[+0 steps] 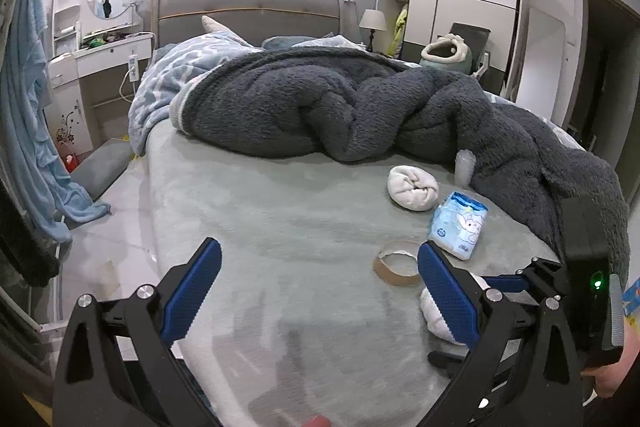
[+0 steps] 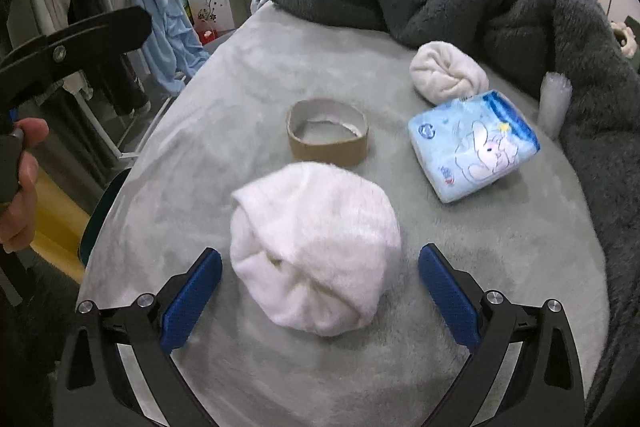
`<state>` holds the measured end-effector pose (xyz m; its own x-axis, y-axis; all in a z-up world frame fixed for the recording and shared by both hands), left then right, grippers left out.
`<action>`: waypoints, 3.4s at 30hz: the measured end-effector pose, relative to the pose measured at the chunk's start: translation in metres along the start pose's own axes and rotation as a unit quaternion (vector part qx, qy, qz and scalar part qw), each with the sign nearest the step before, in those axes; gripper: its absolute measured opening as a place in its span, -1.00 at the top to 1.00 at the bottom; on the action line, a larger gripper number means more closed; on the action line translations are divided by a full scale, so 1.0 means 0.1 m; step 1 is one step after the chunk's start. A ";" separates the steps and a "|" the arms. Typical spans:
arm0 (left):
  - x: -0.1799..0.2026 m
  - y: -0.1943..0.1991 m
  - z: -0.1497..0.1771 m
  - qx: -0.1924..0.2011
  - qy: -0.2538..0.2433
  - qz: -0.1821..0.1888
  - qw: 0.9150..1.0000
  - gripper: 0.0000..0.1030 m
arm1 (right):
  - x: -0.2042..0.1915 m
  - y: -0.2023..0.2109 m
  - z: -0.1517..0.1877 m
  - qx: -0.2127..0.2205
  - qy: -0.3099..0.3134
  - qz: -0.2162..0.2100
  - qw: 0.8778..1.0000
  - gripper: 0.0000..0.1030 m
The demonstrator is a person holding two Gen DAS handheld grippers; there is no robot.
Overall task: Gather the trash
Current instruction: 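Grasp the white rolled towel with the right tool while the left grasps the tape core, then carry the towel and tape core with both tools over the teal bin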
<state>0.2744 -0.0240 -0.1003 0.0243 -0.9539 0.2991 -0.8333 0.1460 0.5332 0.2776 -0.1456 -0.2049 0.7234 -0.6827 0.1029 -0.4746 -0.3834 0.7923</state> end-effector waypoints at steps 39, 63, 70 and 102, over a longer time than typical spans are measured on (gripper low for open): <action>0.61 -0.92 0.47 -0.104 -0.044 0.031 0.993 -0.69 | 0.67 0.60 0.37 0.068 -0.120 -0.016 0.990 0.04; 0.65 -0.96 0.62 -0.140 -0.052 0.035 0.988 -0.07 | 0.67 0.68 0.43 0.064 -0.124 -0.023 0.990 0.04; 0.58 -0.70 0.58 -0.130 -0.053 0.029 0.990 -0.07 | 0.53 0.74 0.33 0.066 -0.111 -0.033 0.991 0.04; -0.58 0.22 0.66 -0.116 0.033 -0.068 0.990 -0.07 | -0.35 0.71 -0.48 0.064 -0.033 -0.074 0.995 0.04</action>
<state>0.2181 0.0176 -0.1584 0.1703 -0.9507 0.2592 -0.6704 0.0810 0.7375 0.2426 -0.1186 -0.1232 0.7581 -0.6501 -0.0517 -0.4285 -0.5563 0.7120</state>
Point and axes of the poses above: each gripper's, at about its wrist camera, not at the fingertips, and y roughly against the way its jaws point, x to its right, z to its underside, the point moved 9 cm from there along -y, roughly the way its jaws point, and after that the axes turned 15 degrees about y, right-handed, at the moved point
